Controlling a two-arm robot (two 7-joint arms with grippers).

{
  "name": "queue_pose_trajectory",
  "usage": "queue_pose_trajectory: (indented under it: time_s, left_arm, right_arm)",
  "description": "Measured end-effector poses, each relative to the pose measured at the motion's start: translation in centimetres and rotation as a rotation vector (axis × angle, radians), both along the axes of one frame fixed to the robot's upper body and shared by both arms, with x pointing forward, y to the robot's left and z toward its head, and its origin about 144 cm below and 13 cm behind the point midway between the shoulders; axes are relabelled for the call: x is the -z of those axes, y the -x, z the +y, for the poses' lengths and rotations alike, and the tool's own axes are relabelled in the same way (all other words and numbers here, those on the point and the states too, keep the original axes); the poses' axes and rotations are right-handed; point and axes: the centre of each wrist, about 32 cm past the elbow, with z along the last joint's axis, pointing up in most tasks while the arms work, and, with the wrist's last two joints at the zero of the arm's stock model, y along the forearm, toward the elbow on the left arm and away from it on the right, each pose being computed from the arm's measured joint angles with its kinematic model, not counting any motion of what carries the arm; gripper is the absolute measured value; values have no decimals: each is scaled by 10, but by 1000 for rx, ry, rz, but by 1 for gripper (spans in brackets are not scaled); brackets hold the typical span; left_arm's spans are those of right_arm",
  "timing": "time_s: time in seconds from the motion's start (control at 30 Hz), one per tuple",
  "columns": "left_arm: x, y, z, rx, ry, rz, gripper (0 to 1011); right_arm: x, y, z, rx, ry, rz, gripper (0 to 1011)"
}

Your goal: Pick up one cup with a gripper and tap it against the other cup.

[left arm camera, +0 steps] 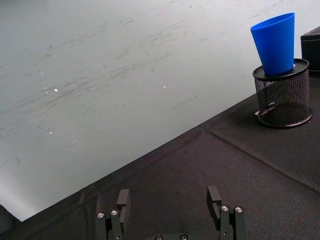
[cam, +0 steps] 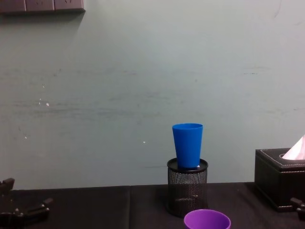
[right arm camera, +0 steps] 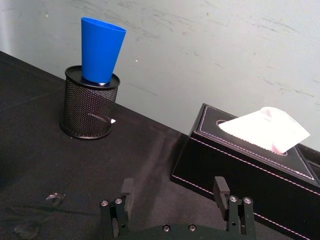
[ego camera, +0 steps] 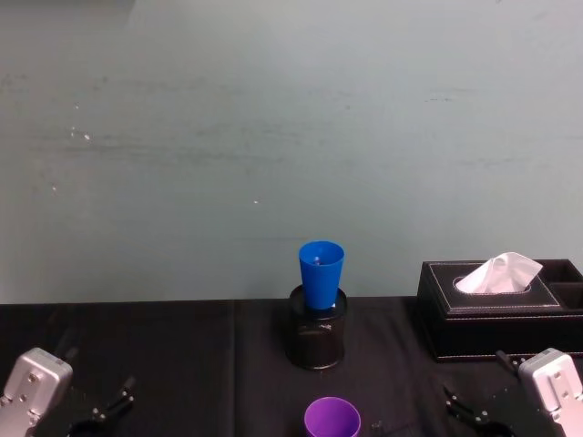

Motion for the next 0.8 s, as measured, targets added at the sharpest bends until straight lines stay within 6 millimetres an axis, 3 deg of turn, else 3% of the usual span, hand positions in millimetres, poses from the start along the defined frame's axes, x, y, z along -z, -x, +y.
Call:
queue_pose_trajectory:
  time_s: [0.8]
  left_arm:
    - [0, 0, 0, 0, 0, 0, 1000]
  right_arm:
    - [0, 0, 0, 0, 0, 0, 1003]
